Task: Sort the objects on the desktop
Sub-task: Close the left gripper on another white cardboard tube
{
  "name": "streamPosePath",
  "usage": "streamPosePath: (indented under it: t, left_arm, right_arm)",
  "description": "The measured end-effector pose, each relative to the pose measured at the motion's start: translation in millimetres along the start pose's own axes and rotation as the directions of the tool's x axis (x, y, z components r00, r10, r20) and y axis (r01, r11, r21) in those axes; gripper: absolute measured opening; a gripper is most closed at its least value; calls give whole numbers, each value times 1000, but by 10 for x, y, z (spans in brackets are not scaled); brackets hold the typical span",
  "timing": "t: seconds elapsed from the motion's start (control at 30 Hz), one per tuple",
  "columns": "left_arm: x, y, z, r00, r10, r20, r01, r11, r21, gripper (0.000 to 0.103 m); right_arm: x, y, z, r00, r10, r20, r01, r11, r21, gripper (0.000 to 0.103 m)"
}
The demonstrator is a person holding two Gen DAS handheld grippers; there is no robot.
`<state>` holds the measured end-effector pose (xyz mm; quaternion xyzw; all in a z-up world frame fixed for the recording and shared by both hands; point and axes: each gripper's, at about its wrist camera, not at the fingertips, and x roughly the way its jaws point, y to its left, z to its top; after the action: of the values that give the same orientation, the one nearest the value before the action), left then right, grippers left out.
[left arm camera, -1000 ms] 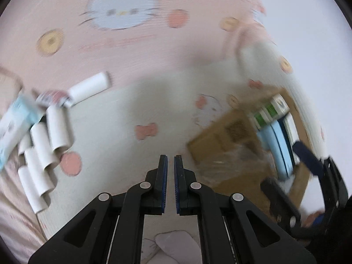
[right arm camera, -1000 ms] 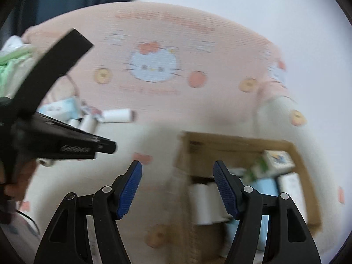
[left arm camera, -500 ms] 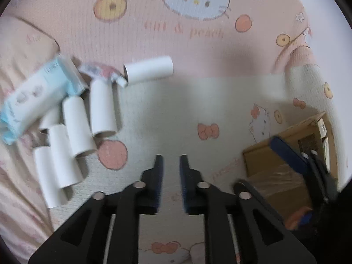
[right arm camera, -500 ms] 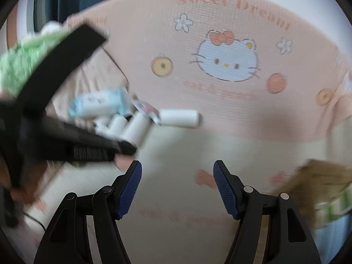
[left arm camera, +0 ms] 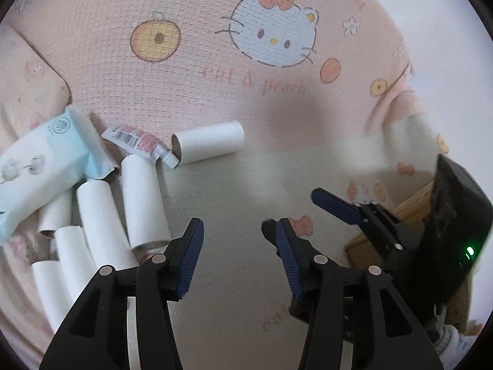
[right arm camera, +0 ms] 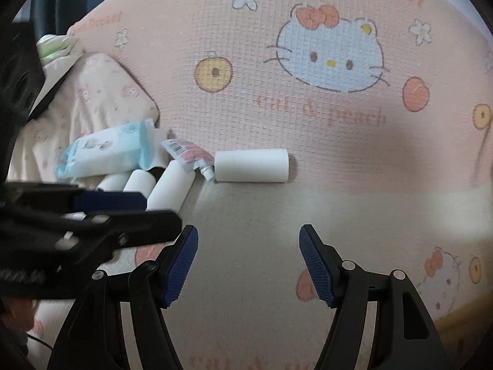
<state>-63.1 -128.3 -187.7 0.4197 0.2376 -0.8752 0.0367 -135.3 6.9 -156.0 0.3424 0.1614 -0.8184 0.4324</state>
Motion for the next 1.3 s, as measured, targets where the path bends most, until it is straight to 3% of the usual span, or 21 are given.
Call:
streamPosePath:
  t: [0.13, 0.23, 0.37, 0.5, 0.67, 0.83, 0.93, 1.07, 1.2, 1.3]
  left_arm:
    - [58, 209, 129, 998, -60, 12, 60, 997, -48, 54]
    - [74, 283, 211, 999, -8, 45, 10, 1000, -28, 54]
    - [140, 370, 296, 999, 15, 50, -14, 1000, -22, 54]
    - [264, 527, 400, 999, -24, 41, 27, 996, -87, 54]
    - [414, 665, 569, 998, -10, 55, 18, 989, -146, 54]
    - [527, 822, 701, 995, -59, 77, 78, 959, -271, 54]
    - [614, 796, 747, 997, -62, 56, 75, 962, -261, 53]
    - [720, 739, 789, 999, -33, 35, 40, 973, -229, 53]
    - [855, 809, 783, 1000, -27, -4, 25, 964, -265, 45]
    - [931, 832, 769, 999, -31, -18, 25, 960, -280, 31]
  right_arm:
    - [159, -36, 108, 999, -25, 36, 25, 1000, 1, 66]
    - [195, -16, 175, 993, -90, 82, 92, 996, -13, 66]
    - [315, -119, 266, 996, -27, 85, 20, 997, 77, 66]
    - [523, -223, 402, 999, 1, 40, -6, 992, 125, 67]
    - [854, -367, 614, 998, -16, -60, 25, 988, 155, 67]
    - [1049, -527, 698, 996, 20, -84, -1, 976, 219, 67]
    - [1169, -606, 715, 992, 28, -119, 3, 968, 250, 67]
    - [1289, -702, 688, 981, 98, -169, -41, 949, 312, 67]
    - [1250, -746, 647, 987, 124, -105, -83, 939, 333, 67]
    - [1239, -822, 610, 986, 157, -56, -123, 912, 391, 67]
